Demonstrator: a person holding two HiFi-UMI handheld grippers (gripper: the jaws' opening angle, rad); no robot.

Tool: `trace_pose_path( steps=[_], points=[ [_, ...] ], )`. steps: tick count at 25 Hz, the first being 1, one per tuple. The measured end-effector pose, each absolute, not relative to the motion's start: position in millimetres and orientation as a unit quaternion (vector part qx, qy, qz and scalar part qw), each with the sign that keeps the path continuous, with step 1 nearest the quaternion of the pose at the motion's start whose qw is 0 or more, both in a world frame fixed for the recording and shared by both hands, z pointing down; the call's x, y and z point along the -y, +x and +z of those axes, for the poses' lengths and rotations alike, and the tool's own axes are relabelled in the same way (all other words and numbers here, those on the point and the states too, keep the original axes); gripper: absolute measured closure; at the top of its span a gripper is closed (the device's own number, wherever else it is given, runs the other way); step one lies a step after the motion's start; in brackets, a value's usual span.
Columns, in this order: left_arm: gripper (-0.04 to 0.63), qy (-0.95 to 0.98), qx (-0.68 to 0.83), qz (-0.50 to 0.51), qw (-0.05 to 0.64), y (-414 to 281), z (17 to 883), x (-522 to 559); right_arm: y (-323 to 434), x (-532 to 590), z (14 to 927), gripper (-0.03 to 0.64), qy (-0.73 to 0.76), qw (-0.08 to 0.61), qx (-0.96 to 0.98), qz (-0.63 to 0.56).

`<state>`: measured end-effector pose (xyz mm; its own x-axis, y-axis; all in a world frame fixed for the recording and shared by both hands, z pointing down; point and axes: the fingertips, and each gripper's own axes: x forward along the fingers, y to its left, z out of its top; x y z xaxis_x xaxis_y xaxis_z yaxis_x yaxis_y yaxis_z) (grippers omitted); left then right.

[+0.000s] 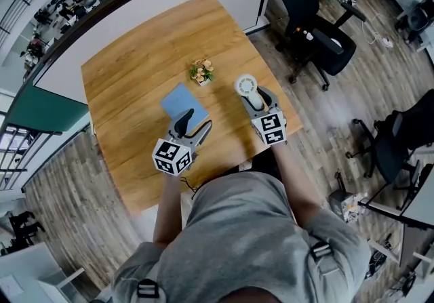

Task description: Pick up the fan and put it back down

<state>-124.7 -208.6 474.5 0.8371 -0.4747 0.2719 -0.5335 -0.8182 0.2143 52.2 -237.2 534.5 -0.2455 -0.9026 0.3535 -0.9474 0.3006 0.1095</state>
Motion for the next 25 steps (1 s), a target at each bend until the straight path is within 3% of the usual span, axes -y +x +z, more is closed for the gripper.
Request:
trace_pose_path(
  steps=[25],
  points=[
    [0.298, 0.930, 0.276, 0.144, 0.196, -126, 526, 200, 52, 224, 608, 0.396, 0.563, 0.204, 0.791, 0.128]
  ],
)
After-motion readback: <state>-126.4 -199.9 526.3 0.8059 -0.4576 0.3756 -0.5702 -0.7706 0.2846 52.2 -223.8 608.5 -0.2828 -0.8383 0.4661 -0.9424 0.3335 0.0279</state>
